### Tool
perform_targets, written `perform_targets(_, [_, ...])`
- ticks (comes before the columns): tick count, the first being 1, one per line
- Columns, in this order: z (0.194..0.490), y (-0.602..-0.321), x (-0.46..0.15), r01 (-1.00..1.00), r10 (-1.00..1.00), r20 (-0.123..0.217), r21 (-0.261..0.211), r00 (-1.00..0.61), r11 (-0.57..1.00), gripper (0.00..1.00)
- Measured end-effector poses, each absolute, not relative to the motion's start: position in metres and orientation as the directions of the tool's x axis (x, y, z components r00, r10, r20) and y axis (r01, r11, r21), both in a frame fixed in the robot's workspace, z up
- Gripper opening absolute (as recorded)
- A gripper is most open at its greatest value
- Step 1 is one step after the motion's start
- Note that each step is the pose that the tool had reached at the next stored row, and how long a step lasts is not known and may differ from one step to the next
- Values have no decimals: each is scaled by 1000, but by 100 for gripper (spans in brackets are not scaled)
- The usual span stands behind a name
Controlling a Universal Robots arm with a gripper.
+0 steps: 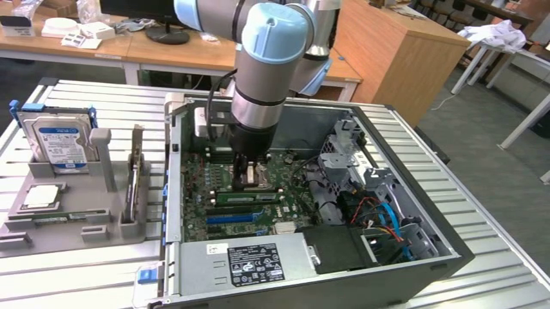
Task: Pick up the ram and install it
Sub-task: 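Press down the ram until it locks into place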
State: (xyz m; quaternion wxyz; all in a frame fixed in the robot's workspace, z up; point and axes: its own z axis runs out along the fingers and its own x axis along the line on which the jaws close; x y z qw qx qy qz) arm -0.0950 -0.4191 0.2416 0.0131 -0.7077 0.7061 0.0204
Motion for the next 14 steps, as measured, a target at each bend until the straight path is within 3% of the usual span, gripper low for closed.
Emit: perform_targets(14, [236, -419, -95, -1000, -999, -47, 10, 2, -2, 11])
